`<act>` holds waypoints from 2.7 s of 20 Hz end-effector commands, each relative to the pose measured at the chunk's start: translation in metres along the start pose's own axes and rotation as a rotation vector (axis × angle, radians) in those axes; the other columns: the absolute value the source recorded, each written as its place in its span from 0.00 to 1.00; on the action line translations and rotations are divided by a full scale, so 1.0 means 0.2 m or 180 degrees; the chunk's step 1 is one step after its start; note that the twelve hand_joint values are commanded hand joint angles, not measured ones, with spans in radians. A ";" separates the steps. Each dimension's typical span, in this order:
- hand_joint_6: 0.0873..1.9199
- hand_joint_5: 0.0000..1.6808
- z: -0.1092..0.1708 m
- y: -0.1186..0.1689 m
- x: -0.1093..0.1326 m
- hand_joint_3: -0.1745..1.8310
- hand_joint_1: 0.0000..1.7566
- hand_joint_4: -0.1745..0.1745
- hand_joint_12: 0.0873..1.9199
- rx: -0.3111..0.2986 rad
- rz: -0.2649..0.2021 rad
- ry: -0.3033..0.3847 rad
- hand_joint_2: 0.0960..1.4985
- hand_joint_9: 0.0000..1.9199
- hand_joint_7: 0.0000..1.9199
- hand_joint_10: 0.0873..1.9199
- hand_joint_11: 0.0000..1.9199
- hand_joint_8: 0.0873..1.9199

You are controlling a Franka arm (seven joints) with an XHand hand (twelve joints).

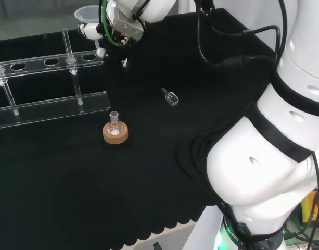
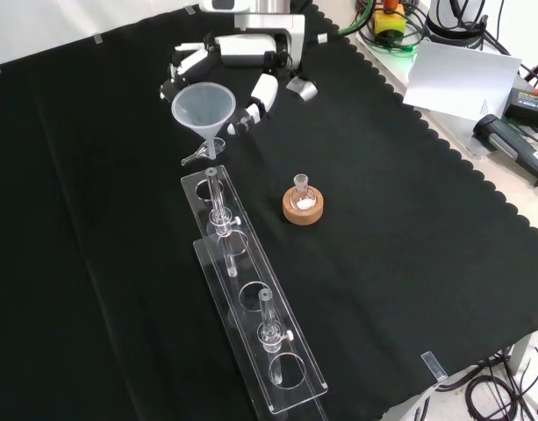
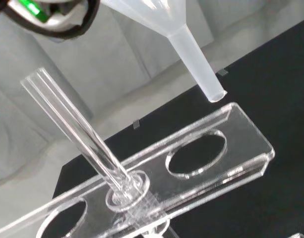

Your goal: Put the funnel back on the funnel stand.

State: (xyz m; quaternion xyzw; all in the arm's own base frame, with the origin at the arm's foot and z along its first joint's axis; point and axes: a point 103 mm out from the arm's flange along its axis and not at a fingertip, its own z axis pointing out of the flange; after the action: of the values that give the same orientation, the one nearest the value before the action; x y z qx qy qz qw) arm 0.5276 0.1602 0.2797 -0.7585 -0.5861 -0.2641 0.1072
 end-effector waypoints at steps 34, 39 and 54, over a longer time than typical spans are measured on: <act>0.00 0.39 0.16 0.09 0.06 0.42 0.47 0.45 0.80 0.0049 0.0003 0.0138 0.35 0.28 0.42 0.31 0.00 0.31; 0.00 0.39 0.18 0.08 0.07 0.42 0.47 0.44 0.80 0.0052 0.0005 0.0171 0.35 0.28 0.43 0.31 0.00 0.31; 0.00 0.40 0.25 0.08 0.01 0.42 0.47 0.44 0.80 0.0090 0.0121 0.0230 0.35 0.28 0.43 0.31 0.00 0.31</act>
State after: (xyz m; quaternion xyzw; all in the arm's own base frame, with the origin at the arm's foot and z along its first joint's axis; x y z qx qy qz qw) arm 0.5588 0.1825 0.2446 -0.7559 -0.5752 -0.2791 0.1407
